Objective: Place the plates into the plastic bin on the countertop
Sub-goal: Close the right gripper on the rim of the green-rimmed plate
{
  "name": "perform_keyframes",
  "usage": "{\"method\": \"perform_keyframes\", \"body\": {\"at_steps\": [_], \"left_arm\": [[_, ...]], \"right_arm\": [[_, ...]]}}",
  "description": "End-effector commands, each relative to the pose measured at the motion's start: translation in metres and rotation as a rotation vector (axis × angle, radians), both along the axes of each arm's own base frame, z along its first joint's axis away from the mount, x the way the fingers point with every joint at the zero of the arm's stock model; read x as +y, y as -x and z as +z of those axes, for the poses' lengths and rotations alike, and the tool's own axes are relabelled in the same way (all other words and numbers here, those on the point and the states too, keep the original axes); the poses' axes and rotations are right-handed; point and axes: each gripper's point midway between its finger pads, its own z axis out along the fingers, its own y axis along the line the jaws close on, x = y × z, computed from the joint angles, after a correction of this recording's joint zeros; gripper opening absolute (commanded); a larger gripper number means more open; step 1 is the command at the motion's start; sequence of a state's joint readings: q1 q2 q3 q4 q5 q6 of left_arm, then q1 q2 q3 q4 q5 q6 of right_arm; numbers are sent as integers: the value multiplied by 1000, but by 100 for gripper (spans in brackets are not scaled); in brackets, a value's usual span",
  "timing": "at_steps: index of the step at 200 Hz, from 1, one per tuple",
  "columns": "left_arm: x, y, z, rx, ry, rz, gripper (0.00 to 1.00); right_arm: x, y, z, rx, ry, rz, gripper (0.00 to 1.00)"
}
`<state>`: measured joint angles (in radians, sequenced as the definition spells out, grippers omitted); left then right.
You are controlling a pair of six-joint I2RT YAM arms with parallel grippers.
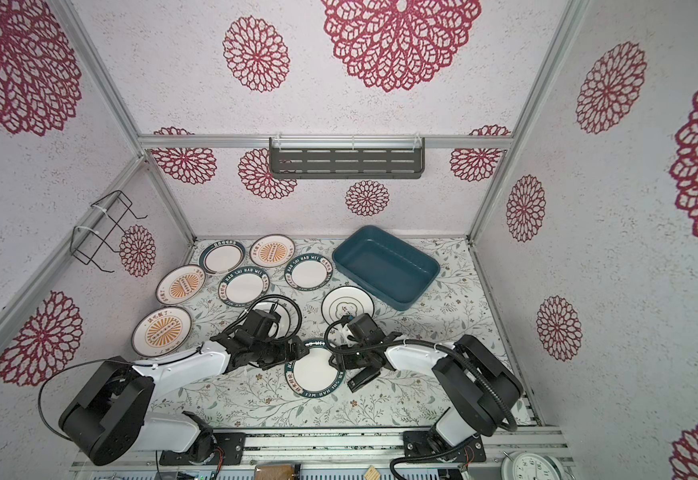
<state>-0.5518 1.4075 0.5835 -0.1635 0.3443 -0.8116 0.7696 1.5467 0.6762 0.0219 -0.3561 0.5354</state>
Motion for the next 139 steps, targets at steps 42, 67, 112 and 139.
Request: {"method": "perform_keyframes", "body": {"at_steps": [42, 67, 112, 139], "left_arm": [[-8, -3, -8, 10, 35, 5, 97], [-10, -5, -14, 20, 44, 12, 97], [-11, -8, -20, 31, 50, 38, 97], [-10, -14, -19, 16, 36, 53, 97]], "right_arm": [[15, 0, 7, 13, -51, 27, 26], [18, -1, 7, 22, -56, 24, 19], [24, -6, 20, 1, -98, 29, 9], [24, -12, 29, -28, -108, 10, 1]]}}
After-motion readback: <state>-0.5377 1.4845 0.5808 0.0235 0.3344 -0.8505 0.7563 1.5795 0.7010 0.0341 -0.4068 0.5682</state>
